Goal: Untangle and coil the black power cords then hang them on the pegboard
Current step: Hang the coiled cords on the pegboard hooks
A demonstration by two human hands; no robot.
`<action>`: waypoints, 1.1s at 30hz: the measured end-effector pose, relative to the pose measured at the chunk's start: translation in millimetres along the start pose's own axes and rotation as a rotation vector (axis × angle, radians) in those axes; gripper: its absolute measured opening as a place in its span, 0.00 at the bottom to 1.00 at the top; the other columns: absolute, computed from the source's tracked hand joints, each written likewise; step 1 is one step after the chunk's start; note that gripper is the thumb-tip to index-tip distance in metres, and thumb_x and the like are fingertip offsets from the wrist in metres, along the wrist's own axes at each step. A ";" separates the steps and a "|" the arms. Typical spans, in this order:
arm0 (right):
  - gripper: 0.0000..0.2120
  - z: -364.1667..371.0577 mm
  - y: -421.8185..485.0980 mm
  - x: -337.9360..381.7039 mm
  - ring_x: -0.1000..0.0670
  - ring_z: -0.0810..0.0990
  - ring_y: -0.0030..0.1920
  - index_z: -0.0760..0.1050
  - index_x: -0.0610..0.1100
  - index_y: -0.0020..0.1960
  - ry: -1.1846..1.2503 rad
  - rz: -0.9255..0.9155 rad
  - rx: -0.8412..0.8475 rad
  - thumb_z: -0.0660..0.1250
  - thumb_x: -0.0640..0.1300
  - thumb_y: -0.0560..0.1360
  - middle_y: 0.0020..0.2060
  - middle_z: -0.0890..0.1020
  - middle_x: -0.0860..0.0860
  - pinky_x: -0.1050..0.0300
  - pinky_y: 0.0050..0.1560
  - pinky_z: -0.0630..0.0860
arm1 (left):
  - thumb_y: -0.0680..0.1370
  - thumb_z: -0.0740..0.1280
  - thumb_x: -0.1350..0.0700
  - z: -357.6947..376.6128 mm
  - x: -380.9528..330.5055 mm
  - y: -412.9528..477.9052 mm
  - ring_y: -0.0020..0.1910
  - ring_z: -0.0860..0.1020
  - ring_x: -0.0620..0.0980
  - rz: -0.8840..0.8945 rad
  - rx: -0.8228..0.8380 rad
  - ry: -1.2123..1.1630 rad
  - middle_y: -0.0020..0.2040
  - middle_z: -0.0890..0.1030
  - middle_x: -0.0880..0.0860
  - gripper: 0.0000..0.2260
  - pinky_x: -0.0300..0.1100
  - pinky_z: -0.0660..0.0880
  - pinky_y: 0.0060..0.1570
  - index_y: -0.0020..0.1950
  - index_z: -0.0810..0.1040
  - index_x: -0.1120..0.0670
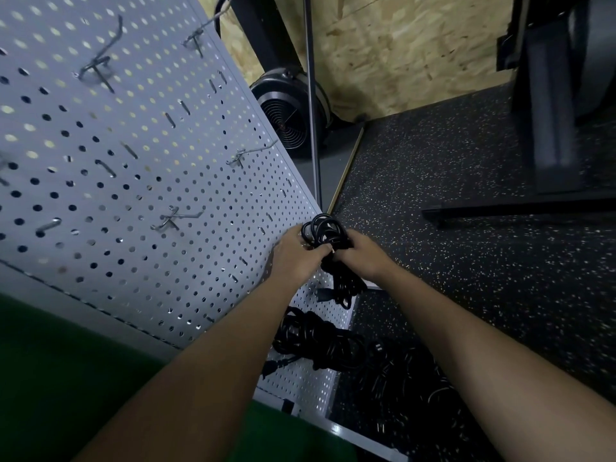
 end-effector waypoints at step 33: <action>0.34 -64.8 -179.0 -74.6 0.44 0.74 0.70 0.69 0.47 0.78 -0.598 -0.011 -0.066 0.74 0.45 0.74 0.69 0.75 0.45 0.50 0.69 0.71 | 0.76 0.76 0.52 129.3 -36.4 -160.9 0.62 0.76 0.53 0.525 0.301 0.346 0.66 0.71 0.48 0.26 0.52 0.78 0.56 0.72 0.73 0.50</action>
Point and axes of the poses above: each hand's wrist, its own y-axis towards the middle knuckle, its own z-axis out of the palm, x = y × z, the point moved 10 cm from there along y, towards the middle knuckle
